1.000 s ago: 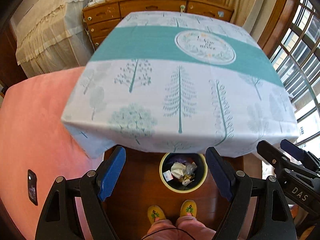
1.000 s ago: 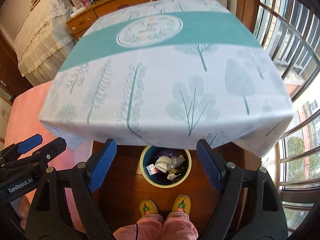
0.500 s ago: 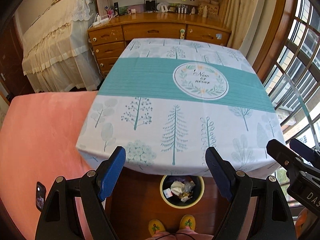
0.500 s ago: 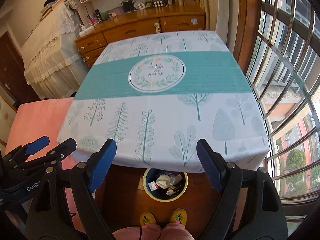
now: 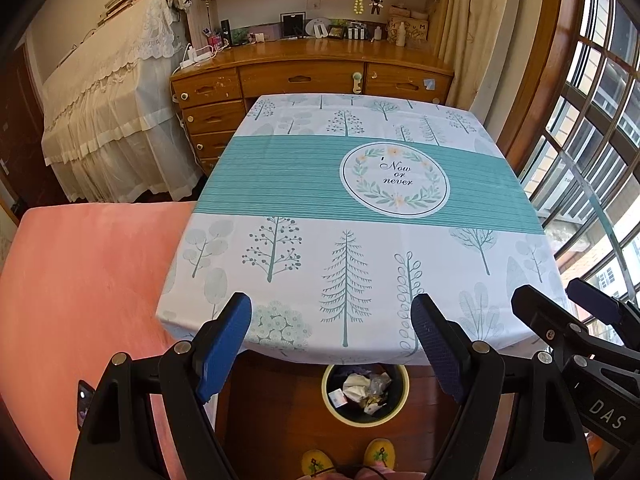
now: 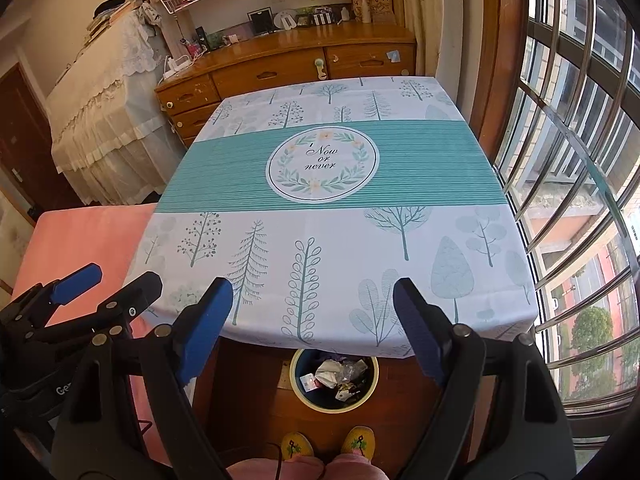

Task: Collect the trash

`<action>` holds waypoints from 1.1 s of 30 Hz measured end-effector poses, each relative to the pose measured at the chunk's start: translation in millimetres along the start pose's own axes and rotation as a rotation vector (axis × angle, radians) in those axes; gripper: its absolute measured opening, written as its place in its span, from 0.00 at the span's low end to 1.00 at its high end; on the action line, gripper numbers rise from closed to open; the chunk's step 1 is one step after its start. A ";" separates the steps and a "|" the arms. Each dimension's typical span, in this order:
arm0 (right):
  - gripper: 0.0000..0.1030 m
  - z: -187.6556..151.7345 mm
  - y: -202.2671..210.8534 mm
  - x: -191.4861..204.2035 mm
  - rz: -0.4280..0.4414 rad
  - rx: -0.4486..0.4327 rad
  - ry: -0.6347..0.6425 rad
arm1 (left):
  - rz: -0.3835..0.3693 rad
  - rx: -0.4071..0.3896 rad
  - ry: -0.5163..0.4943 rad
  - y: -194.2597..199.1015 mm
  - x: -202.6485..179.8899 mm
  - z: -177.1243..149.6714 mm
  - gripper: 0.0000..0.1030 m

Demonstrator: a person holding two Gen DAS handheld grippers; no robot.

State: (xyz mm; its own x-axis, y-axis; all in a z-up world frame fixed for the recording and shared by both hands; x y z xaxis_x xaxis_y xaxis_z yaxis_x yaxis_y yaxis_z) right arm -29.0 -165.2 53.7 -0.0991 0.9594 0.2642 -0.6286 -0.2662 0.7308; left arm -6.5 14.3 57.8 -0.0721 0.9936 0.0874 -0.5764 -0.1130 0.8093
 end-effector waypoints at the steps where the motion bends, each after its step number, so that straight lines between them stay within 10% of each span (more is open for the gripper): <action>1: 0.78 0.1 0.1 0.4 0.000 0.000 0.000 | -0.001 -0.002 0.000 0.5 0.5 0.5 0.81; 33: 0.78 4.2 -1.4 1.9 -0.003 0.003 -0.002 | -0.016 0.009 -0.008 -0.8 -4.2 4.6 0.81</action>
State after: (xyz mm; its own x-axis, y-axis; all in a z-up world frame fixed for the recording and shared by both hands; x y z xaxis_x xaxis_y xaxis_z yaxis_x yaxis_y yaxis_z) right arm -25.1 -163.3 55.9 -0.0959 0.9601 0.2629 -0.6266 -0.2634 0.7334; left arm -2.0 10.3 59.5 -0.0568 0.9952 0.0791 -0.5700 -0.0974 0.8159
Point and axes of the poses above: each gripper's, at about its wrist camera, not at the fingertips, and y roughly against the way its jaws point, x to its left, z to its top, the point moved 4 cm from there along -y, roughly the way its jaws point, and after that the axes turned 9 degrees about z, right-handed, at the moved point
